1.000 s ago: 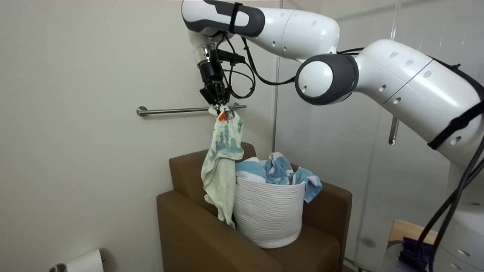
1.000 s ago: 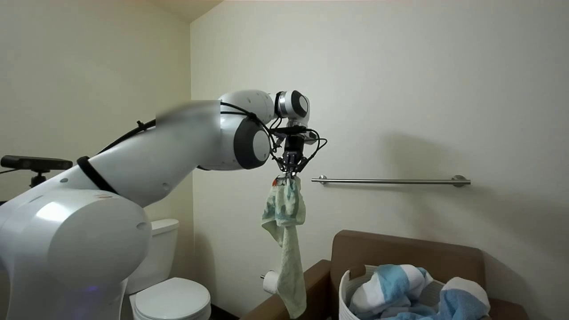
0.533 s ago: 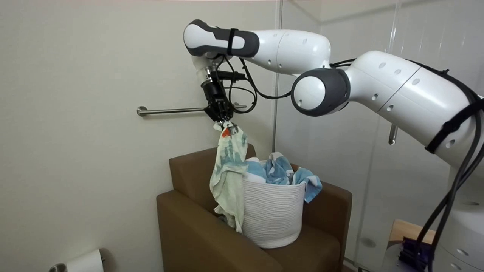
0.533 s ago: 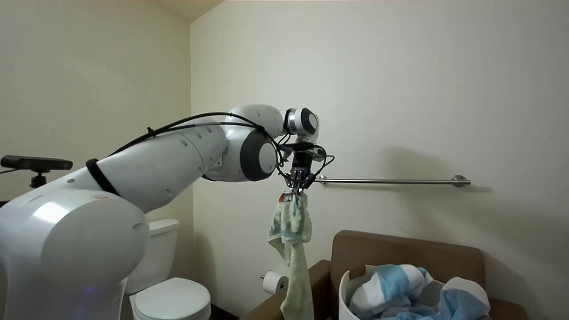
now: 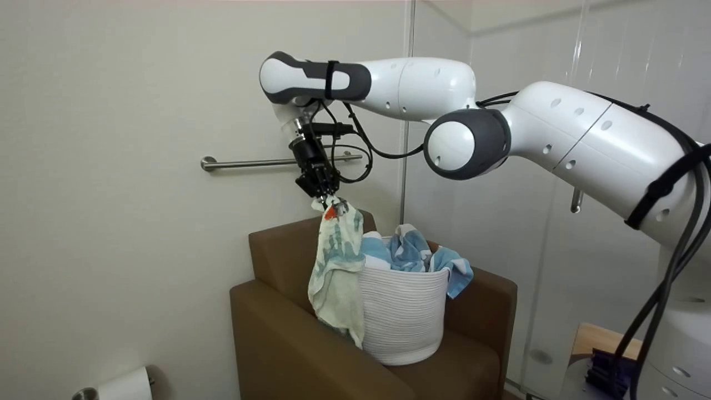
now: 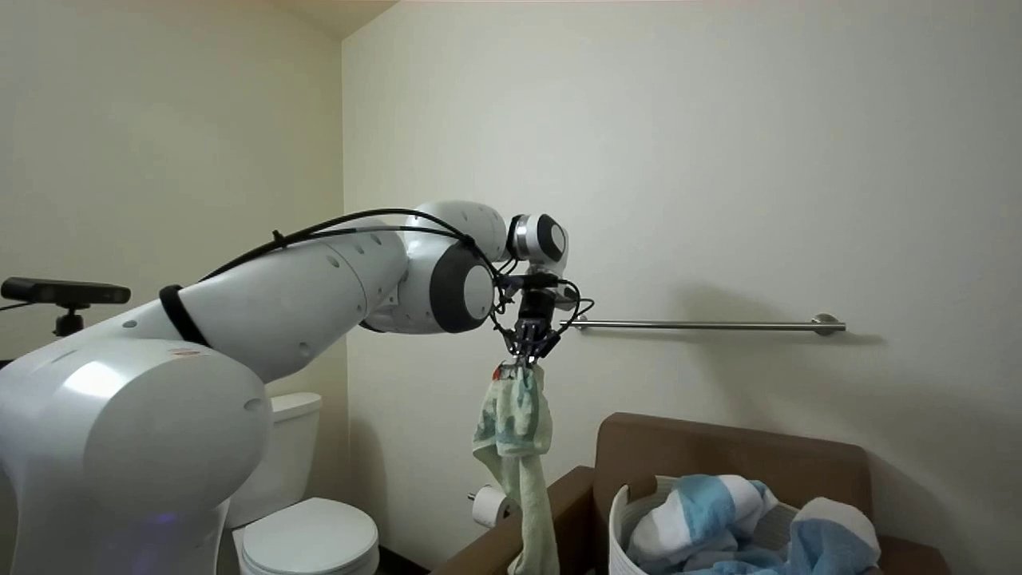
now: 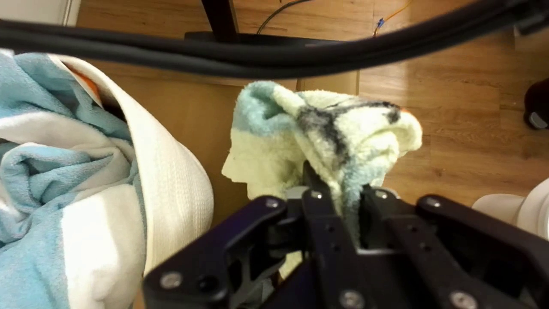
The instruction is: Remove the smaller towel from the hamper and put it on the armrest
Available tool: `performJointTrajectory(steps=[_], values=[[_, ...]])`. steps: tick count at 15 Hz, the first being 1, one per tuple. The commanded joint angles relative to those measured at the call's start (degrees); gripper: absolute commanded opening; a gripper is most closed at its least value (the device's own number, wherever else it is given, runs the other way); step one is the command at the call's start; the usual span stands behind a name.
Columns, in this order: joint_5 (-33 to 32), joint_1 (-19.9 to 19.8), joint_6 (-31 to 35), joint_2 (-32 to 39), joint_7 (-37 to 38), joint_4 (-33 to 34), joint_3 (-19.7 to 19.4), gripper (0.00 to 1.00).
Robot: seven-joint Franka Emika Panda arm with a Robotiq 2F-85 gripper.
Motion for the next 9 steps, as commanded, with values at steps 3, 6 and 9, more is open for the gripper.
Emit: performJointTrajectory(steps=[3, 6, 9], values=[[-1.42, 3.18, -4.57, 6.61, 1.42, 2.70, -0.64, 0.09], [-2.91, 5.65, -7.10, 9.40, -0.90, 2.54, -0.98, 0.09], [-5.88, 10.05, -8.03, 8.05, -3.39, -4.09, -1.67, 0.09]])
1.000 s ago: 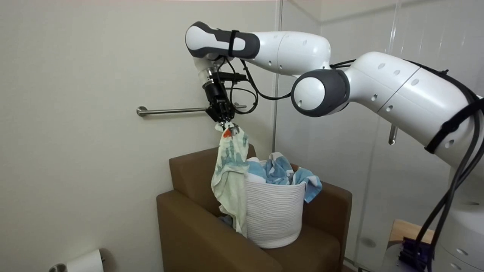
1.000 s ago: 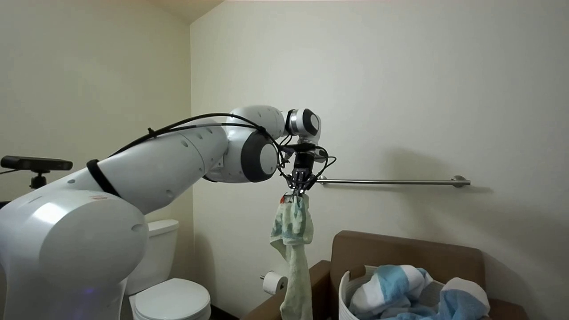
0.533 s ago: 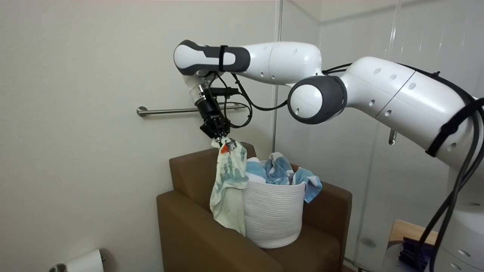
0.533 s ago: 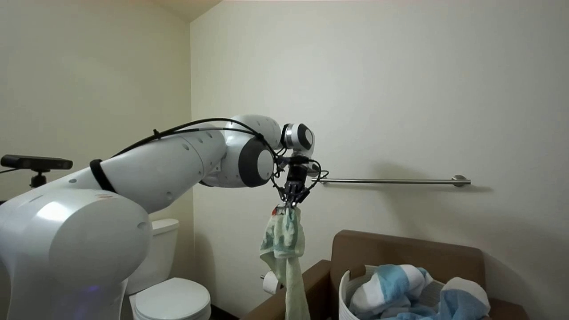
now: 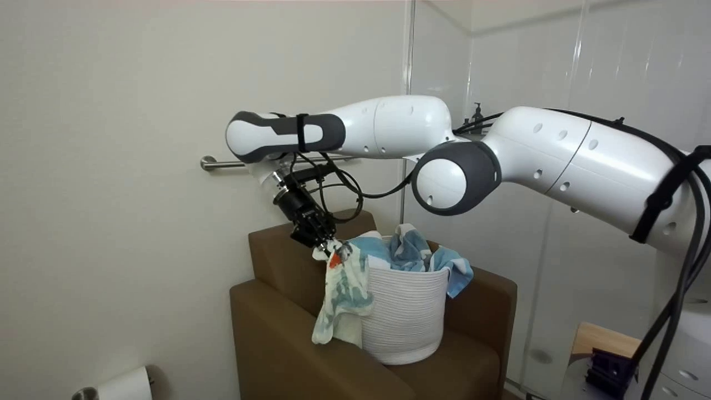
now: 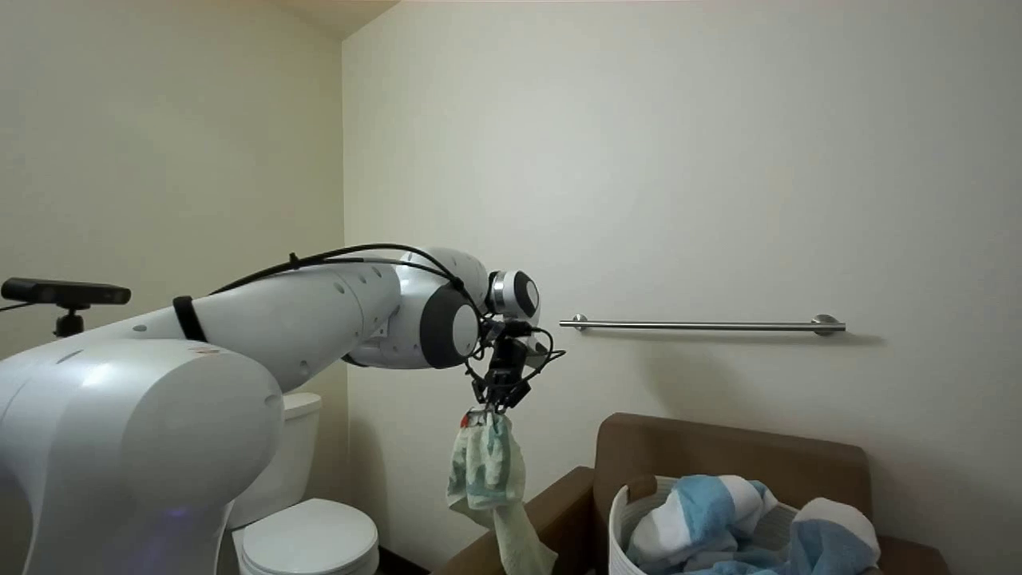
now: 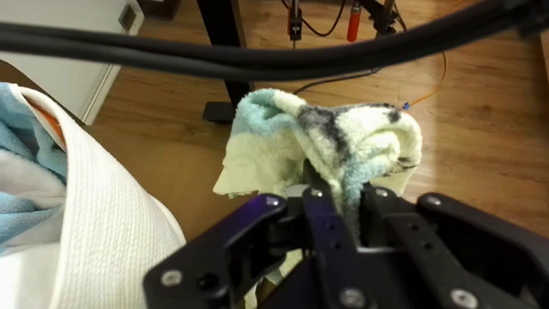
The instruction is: Remove the smaller towel from the hamper and put it on the armrest
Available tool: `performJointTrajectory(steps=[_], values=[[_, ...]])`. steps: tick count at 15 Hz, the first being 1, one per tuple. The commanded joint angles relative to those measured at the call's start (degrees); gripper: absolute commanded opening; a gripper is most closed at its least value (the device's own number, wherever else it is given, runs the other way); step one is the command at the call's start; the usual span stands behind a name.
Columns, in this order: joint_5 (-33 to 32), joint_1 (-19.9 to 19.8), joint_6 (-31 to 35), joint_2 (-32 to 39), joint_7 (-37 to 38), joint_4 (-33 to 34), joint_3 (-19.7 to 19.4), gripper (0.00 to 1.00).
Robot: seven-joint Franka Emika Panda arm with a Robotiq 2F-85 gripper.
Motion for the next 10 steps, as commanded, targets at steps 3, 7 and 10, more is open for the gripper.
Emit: performJointTrajectory(steps=[3, 7, 10], values=[[-7.67, 7.17, -8.77, 5.25, -7.07, 3.47, -1.21, 0.09], [-14.39, 11.01, -11.25, 7.25, -16.78, 2.07, -2.07, 0.09], [-20.93, 13.36, -12.68, 8.47, -27.02, 1.40, -3.19, 0.09]])
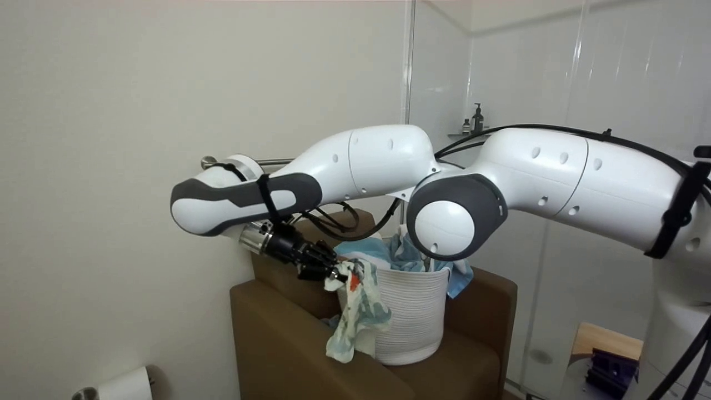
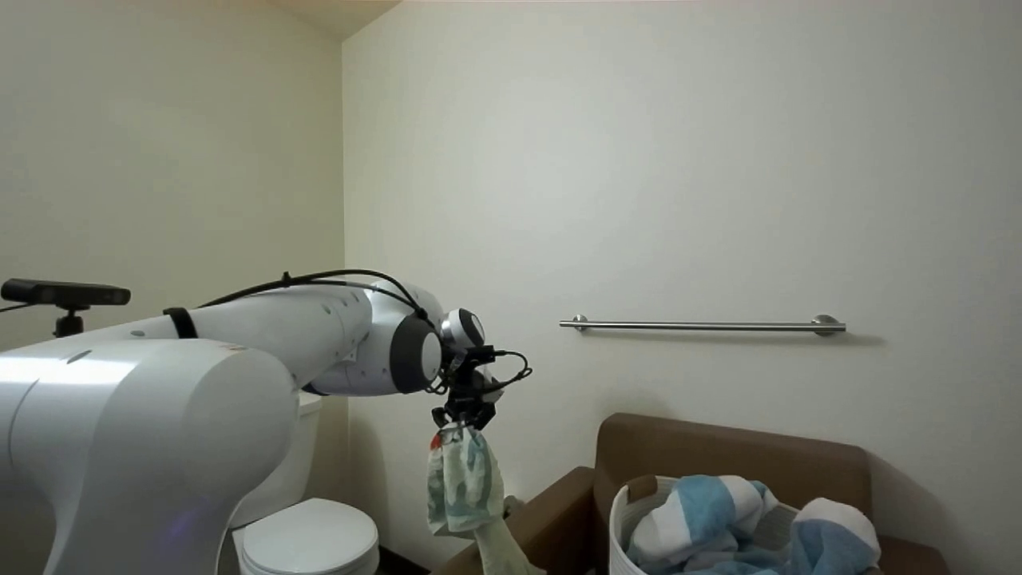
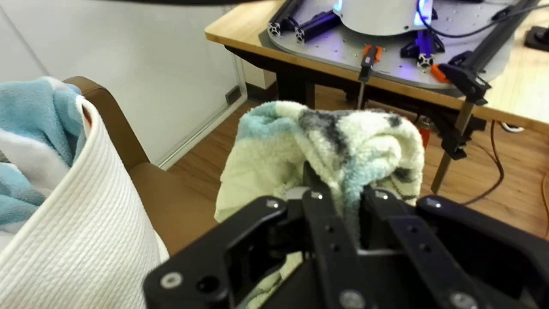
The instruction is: Remove the smaller towel from the hamper and put it on the armrest
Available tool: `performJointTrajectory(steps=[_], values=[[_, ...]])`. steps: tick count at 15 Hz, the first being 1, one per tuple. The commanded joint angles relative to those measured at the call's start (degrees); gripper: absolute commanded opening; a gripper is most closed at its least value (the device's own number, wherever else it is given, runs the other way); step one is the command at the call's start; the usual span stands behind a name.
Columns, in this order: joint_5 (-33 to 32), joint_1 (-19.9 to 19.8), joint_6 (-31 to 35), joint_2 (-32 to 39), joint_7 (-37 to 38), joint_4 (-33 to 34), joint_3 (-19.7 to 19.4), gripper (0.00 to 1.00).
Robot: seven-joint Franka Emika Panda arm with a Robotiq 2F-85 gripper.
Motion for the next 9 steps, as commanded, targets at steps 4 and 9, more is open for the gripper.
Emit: performJointTrajectory(steps=[4, 9], values=[[-14.69, 5.59, 0.50, 0.67, -24.00, -0.64, -3.29, 0.09], [-21.58, 6.72, 10.03, -1.28, -42.56, -0.18, -4.90, 0.09]])
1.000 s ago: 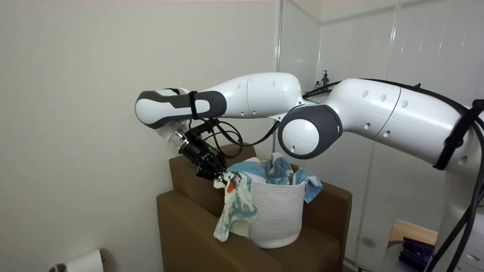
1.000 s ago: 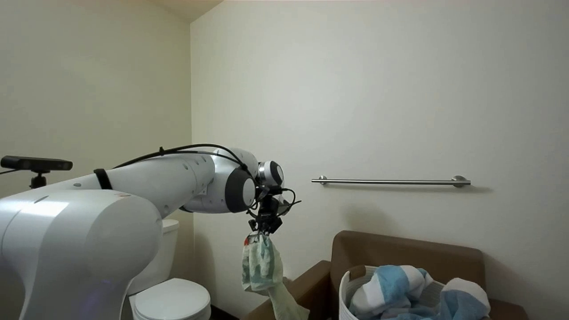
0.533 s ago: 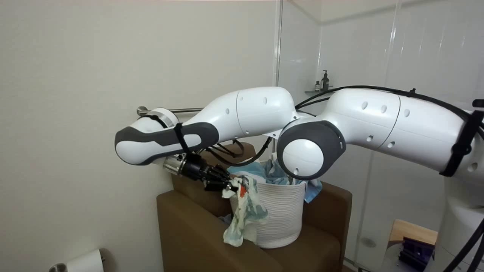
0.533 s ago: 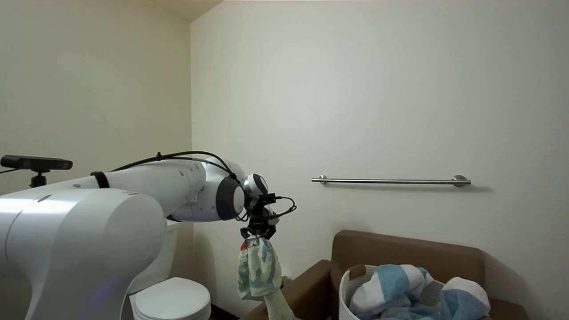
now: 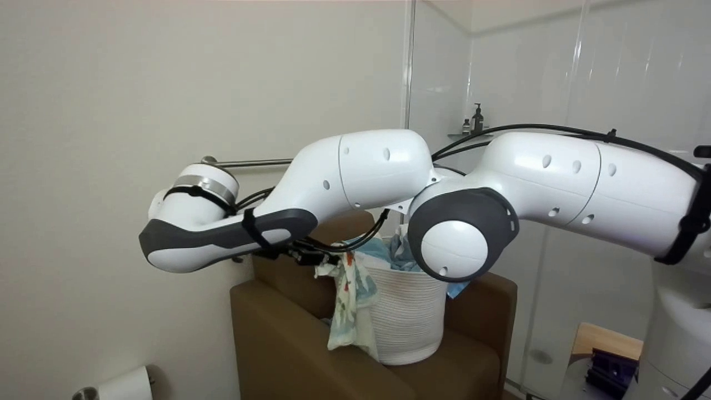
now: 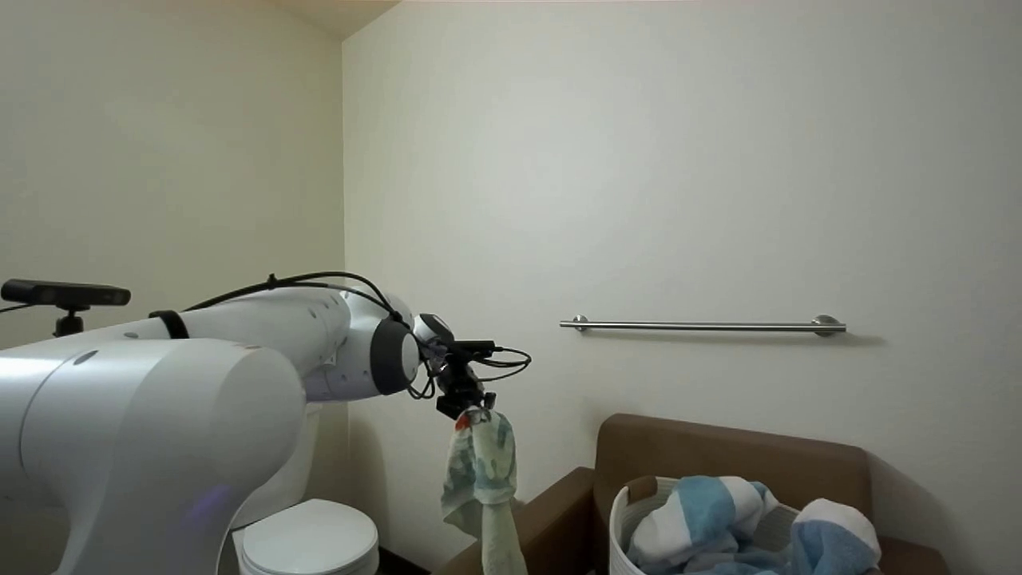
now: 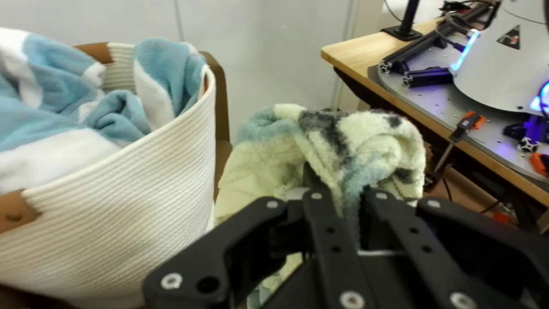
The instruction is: Remove the smaller towel from the hamper and put it on the armrest
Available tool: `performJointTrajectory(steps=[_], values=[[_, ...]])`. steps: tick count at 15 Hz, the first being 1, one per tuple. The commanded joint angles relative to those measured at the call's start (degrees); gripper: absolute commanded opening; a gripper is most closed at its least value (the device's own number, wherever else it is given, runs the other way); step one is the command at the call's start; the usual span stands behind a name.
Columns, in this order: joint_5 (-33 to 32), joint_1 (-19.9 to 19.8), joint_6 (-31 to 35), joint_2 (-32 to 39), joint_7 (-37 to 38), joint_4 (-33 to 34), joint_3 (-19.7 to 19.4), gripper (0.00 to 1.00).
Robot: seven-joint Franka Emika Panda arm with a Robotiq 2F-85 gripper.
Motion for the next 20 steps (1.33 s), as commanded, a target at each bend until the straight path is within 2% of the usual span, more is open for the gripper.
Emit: performJointTrajectory(steps=[1, 7, 12, 13, 15, 16, 17, 20], values=[[-3.36, -1.23, 7.37, -2.38, -14.14, -0.33, -1.35, 0.09], [-1.73, -5.95, 18.65, -0.26, -33.88, 1.06, -2.12, 0.09], [-3.30, -2.96, 21.72, 3.70, -45.18, 0.89, -3.77, 0.09], [-4.12, -1.90, 21.30, 4.38, -46.59, 0.87, -4.69, 0.09], [-5.45, -0.36, 20.26, 5.77, -44.72, 1.96, -6.78, 0.09], [-3.04, -1.40, 20.26, 6.05, -43.61, 2.81, -5.13, 0.09], [-3.20, -0.80, 20.23, 6.51, -43.60, 2.91, -5.44, 0.15], [-3.15, -0.83, 20.25, 6.80, -43.59, 3.03, -5.45, 0.15]])
